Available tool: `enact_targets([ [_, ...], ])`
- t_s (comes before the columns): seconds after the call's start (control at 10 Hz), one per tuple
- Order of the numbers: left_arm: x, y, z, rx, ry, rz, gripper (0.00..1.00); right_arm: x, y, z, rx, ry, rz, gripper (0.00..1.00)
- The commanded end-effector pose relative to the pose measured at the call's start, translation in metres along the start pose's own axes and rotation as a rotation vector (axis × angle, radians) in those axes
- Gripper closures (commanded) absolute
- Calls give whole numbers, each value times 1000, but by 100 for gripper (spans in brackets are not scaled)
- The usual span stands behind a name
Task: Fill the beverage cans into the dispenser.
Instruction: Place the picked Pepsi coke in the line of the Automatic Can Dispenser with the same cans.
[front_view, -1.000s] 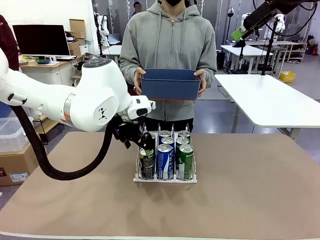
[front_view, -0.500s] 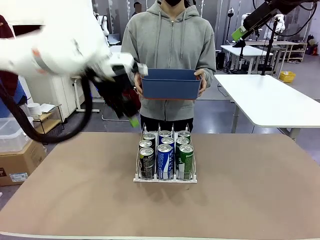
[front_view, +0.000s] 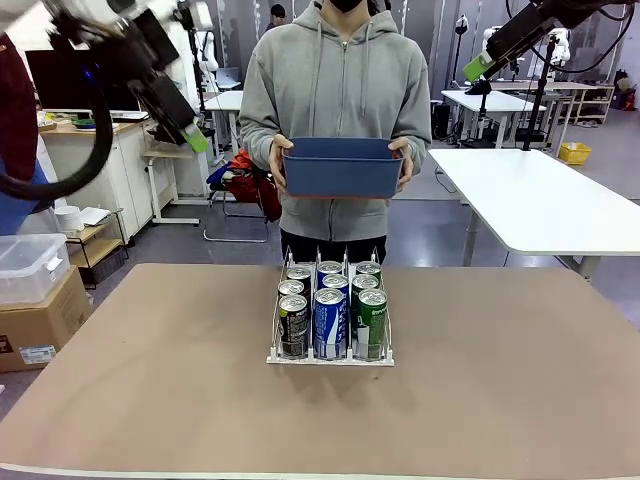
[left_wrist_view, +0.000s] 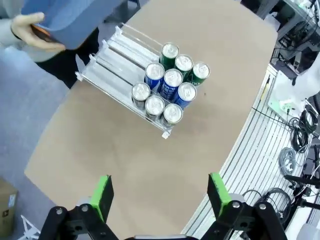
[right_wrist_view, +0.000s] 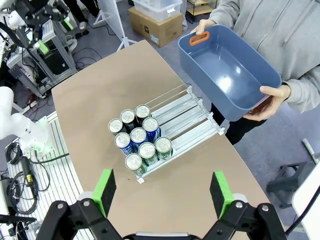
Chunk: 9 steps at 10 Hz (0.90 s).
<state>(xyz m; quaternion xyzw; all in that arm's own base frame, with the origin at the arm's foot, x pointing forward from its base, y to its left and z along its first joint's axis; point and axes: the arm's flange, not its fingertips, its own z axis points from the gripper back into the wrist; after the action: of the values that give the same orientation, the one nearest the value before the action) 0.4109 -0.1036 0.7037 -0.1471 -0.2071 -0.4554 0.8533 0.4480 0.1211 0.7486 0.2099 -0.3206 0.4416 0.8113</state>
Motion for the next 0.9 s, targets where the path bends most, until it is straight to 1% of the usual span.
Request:
enact_targets([
  [0.0,3,10,31,8,-104,-55,0,-1,0,-1,6,2,0,0],
  [0.1,3,14,51,25,-148,-60,0,-1,0,-1,6,2,0,0],
  [0.2,3,11,63,49,-204,-38,0,-1,0,-1,6,2,0,0],
  [0.4,7,14,84,89,-267,-45,0,-1,0,-1,6,2,0,0],
  [0.6,4,10,89,105,-290,-30,0,-1,0,-1,6,2,0,0],
  [0.7,3,11,92,92,-291,-38,0,-1,0,-1,6,2,0,0],
  [0.8,1,10,84,86,-290,-36,0,-1,0,-1,6,2,0,0],
])
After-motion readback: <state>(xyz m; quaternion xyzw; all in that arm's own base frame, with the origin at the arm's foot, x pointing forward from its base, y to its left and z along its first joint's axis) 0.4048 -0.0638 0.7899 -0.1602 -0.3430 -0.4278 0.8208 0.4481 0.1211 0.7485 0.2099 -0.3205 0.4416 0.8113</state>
